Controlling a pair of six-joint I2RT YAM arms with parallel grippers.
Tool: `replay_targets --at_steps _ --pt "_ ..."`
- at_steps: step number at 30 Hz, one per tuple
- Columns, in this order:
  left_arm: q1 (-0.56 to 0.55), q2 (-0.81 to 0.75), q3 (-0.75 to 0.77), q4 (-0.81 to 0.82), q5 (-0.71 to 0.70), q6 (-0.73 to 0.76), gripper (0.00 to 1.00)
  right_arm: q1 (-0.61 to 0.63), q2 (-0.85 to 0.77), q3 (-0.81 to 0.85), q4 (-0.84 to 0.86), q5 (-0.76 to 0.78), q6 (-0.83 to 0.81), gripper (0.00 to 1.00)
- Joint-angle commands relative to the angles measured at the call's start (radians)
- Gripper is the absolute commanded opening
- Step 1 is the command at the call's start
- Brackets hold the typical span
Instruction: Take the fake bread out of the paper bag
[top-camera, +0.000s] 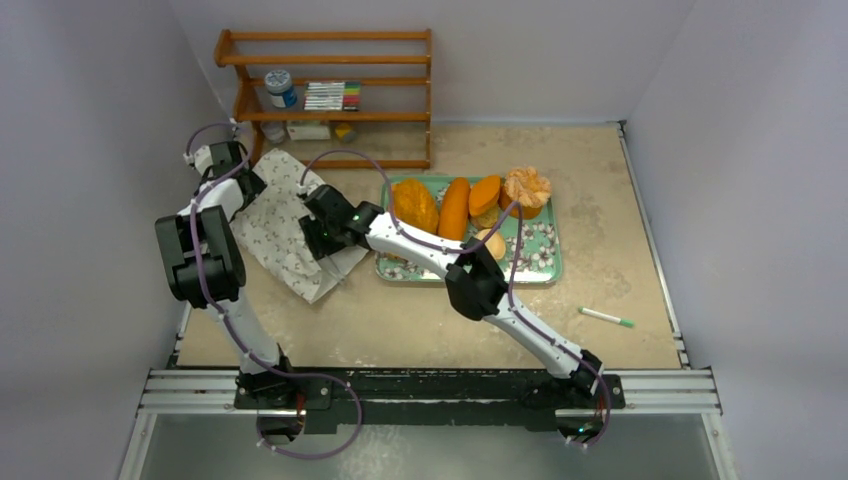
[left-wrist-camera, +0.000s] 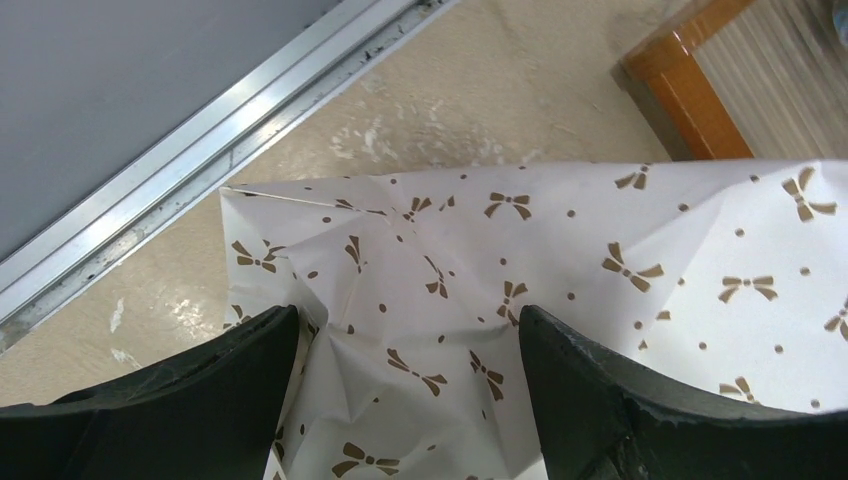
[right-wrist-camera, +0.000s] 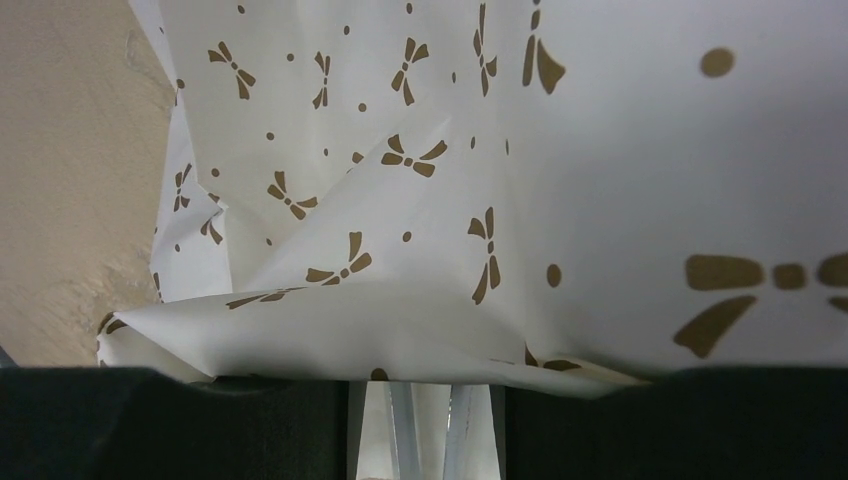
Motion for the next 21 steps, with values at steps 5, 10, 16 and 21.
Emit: replay_targets --at_steps 5,10,16,21 --pt "-0.123 0.001 -0.042 -0.053 0.217 0.013 0.79 -0.003 0.016 0.076 0.113 -0.071 -0.008 0.46" --pt "-0.169 -0.02 -0.06 -0.067 0.24 0.028 0.79 -0.012 0.023 0.081 0.117 -0.086 -0.008 0.46" --pt "-0.177 -0.014 -0.074 -0.075 0.262 0.028 0.79 -0.018 0.021 0.067 0.114 -0.098 -0.005 0.31" --pt "-0.176 -0.031 -0.071 -0.083 0.2 0.013 0.79 -0.017 -0.017 -0.005 0.108 -0.082 -0.005 0.03"
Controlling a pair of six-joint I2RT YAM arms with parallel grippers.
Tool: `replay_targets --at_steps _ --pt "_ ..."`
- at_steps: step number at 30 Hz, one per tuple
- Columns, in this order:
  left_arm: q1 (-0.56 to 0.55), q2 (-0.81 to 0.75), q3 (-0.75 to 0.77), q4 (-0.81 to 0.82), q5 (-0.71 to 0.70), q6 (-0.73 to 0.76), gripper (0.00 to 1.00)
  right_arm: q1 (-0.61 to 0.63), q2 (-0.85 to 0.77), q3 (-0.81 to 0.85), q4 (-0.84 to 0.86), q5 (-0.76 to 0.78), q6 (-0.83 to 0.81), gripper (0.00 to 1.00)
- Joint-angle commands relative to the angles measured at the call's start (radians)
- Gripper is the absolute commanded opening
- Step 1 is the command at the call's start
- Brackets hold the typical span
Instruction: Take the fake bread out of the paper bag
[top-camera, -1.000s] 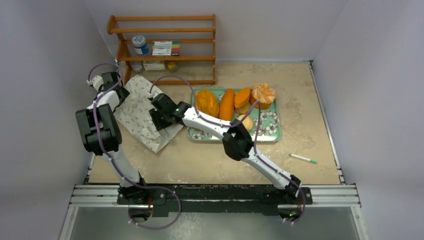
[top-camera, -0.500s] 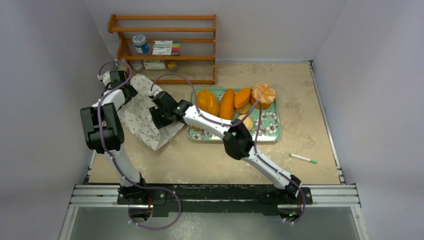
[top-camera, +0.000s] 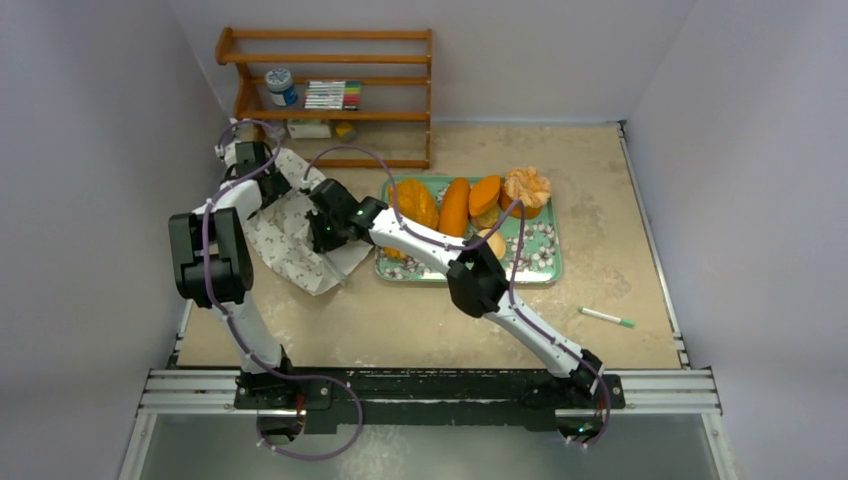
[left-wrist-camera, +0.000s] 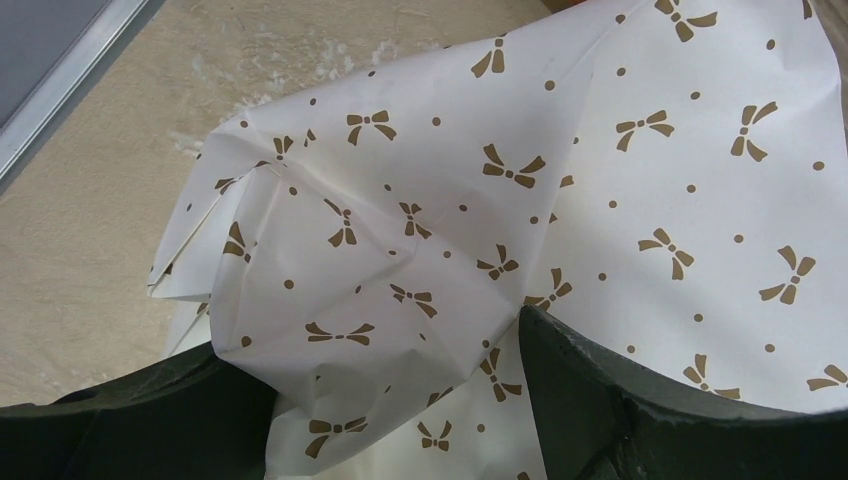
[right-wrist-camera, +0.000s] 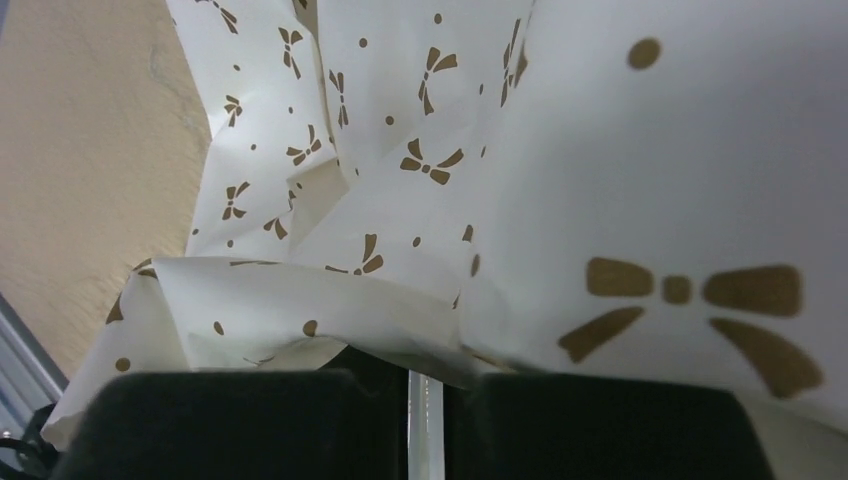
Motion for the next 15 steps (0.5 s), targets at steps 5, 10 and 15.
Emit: replay_targets --at_steps 5,10,15 --pt "-0.048 -0.035 0.007 -0.148 0.008 -0.091 0.82 0.008 -0.153 -0.217 0.137 0.042 -0.027 0.0" --pt "-0.019 -0.074 0.025 -0.136 -0.058 -0.153 0.84 0.007 -0.319 -0.515 0.207 0.064 -0.03 0.0" --pt "0.012 -0.108 0.044 -0.122 -0.102 -0.196 0.85 0.008 -0.453 -0.693 0.236 0.09 -0.031 0.0"
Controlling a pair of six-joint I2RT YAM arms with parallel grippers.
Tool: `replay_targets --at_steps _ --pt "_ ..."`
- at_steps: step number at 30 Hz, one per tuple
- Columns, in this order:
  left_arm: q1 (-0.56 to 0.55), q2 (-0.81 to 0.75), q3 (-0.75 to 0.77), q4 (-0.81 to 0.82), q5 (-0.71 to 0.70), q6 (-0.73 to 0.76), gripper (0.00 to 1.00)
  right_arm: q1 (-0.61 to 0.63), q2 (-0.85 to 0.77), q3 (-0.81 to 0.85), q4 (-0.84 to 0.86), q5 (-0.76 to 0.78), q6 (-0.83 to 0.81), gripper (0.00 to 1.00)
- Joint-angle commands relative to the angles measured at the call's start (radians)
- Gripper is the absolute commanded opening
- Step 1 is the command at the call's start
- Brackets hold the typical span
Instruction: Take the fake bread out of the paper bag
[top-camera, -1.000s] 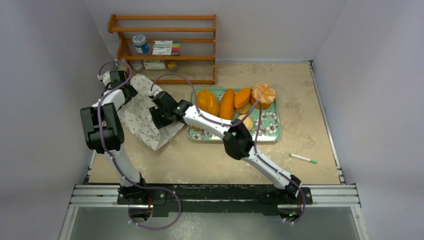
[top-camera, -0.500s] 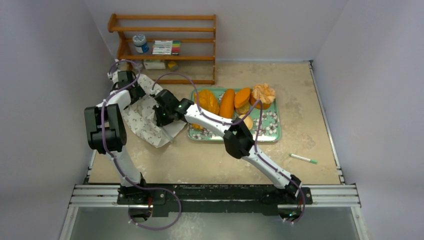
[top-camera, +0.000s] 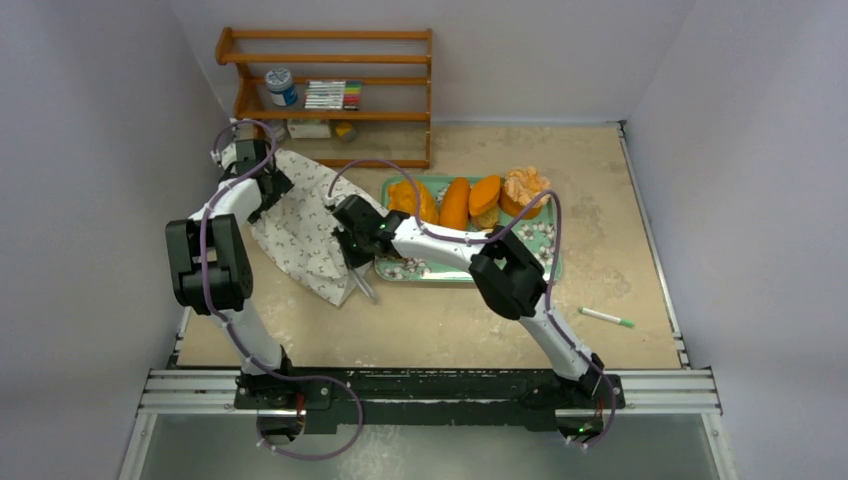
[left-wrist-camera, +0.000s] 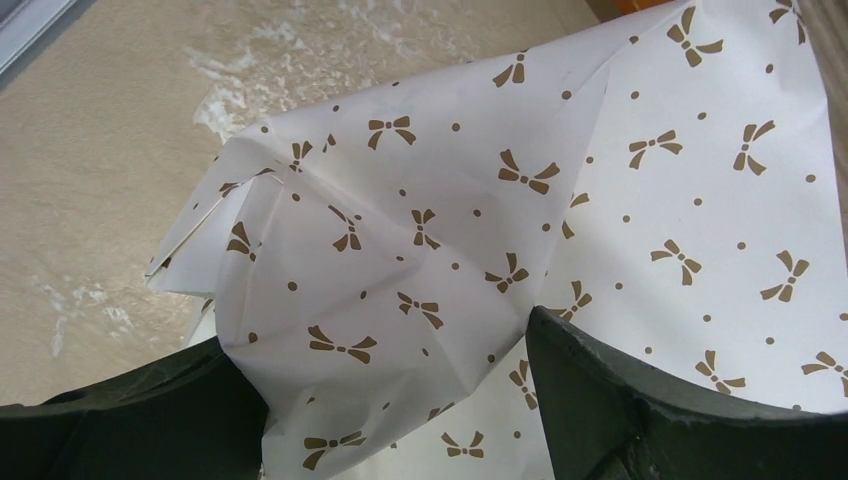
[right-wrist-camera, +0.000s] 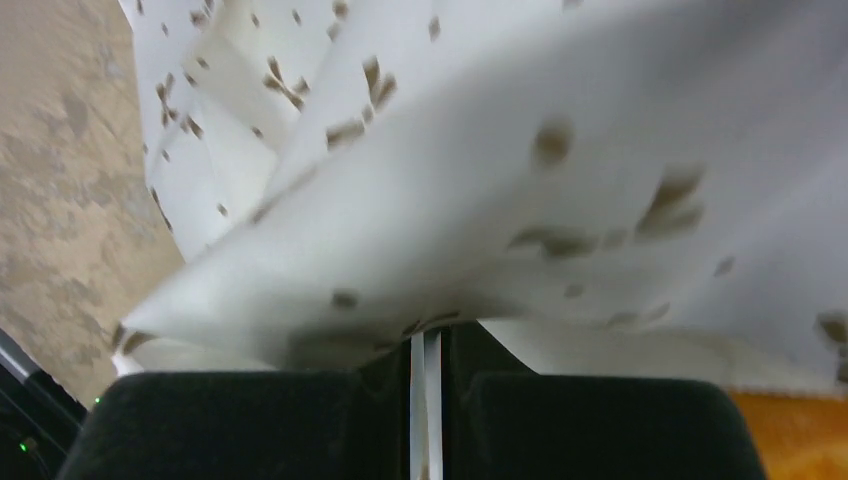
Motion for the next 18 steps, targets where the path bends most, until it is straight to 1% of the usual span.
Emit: replay_targets --at_steps 1,5,9,15,18 --pt "0.029 -0.055 0.044 -0.022 -0.042 -0.078 0.85 0.007 -0.141 -0.11 0.047 0.039 -0.02 0.0" --pt "0.044 -0.035 0.082 -0.046 -0.057 -0.082 0.84 0.006 -0.243 -0.234 0.045 0.051 -0.032 0.0" --pt "0.072 -0.038 0.085 -0.045 -0.065 -0.083 0.84 0.007 -0.353 -0.371 0.062 0.059 -0.033 0.0" --pt "0.153 -0.038 0.094 -0.042 -0.02 -0.064 0.84 0.008 -0.49 -0.534 0.068 0.068 -0.042 0.0" --pt "0.181 -0.033 0.103 -0.046 -0.007 -0.056 0.84 0.007 -0.553 -0.588 0.067 0.074 -0.041 0.0"
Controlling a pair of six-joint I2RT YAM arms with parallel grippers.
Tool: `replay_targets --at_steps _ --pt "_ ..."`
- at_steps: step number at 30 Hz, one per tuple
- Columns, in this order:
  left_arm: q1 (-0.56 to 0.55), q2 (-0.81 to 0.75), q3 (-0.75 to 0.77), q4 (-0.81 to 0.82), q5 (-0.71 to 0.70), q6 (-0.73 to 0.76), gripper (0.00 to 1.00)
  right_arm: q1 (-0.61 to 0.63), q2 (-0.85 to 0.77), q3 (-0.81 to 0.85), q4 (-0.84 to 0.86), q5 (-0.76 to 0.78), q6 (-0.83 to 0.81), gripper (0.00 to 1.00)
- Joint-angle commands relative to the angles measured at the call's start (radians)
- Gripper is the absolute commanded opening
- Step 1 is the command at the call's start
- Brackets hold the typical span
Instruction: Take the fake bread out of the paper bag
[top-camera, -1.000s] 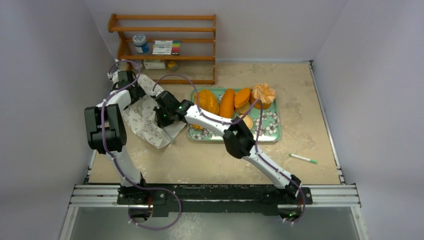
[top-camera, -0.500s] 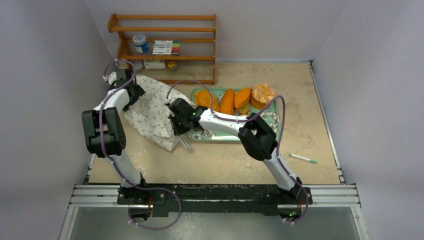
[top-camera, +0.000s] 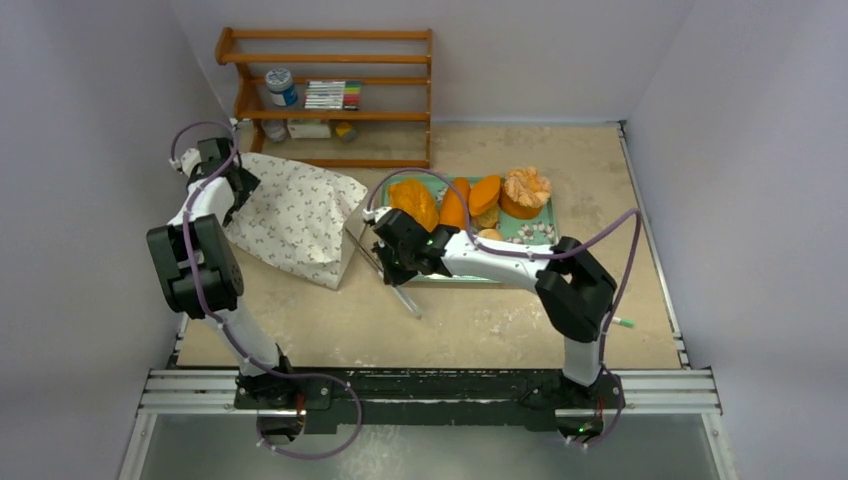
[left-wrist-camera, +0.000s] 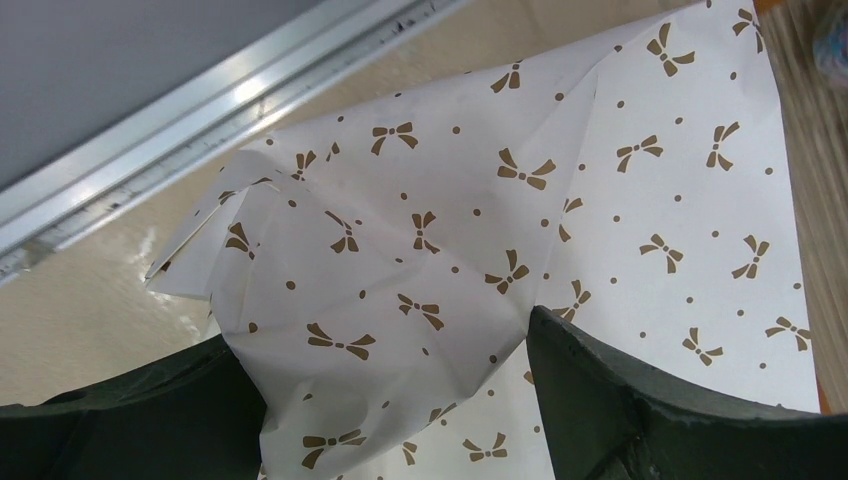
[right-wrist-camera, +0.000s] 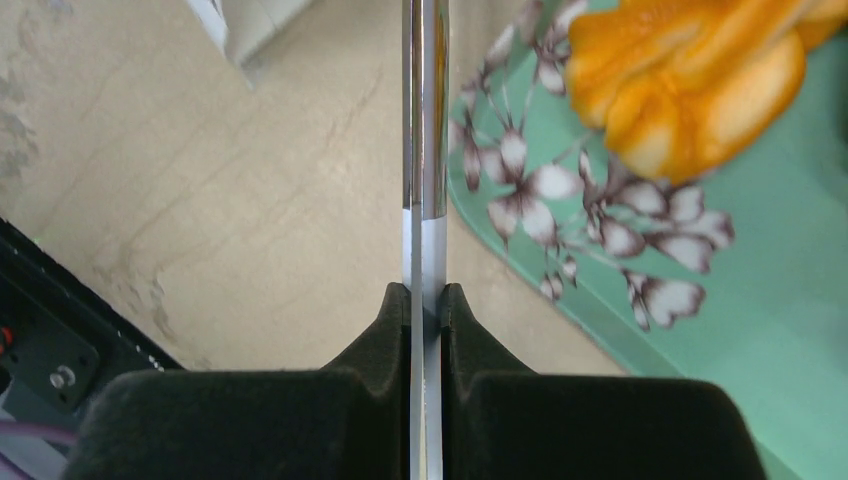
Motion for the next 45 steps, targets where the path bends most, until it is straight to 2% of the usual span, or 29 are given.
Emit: replay_targets --at_steps 1,6,10,13,18,23,33,38,45 --pt "0.047 -0.021 0.053 0.004 0.02 0.003 0.84 0.005 -0.113 -0.055 0.034 0.019 -0.016 0.0" --pt "0.058 -0.017 0.051 0.017 0.049 0.002 0.85 0.005 -0.153 -0.081 0.04 -0.009 -0.02 0.0" --pt "0.058 -0.036 0.026 0.042 0.103 -0.01 0.86 0.006 -0.099 -0.011 0.052 -0.045 -0.04 0.01" --pt "0.058 -0.081 -0.012 0.059 0.112 -0.02 0.91 0.007 -0.007 0.084 0.029 -0.049 -0.057 0.11" --pt "0.058 -0.165 -0.064 0.116 0.133 -0.064 0.96 0.005 0.121 0.222 0.001 -0.074 -0.063 0.18" --pt "0.058 -0.2 -0.06 0.102 0.159 -0.075 0.98 -0.007 0.163 0.268 0.033 -0.049 -0.061 0.23" --pt "0.06 -0.325 -0.123 0.079 0.01 -0.093 0.99 -0.04 0.183 0.287 0.144 -0.01 -0.054 0.26" --pt "0.06 -0.354 -0.144 0.077 -0.122 -0.116 0.98 -0.048 0.243 0.36 0.149 0.012 -0.065 0.26" --pt "0.06 -0.302 -0.15 0.14 -0.289 -0.149 0.97 -0.055 0.313 0.395 0.263 -0.009 -0.083 0.26"
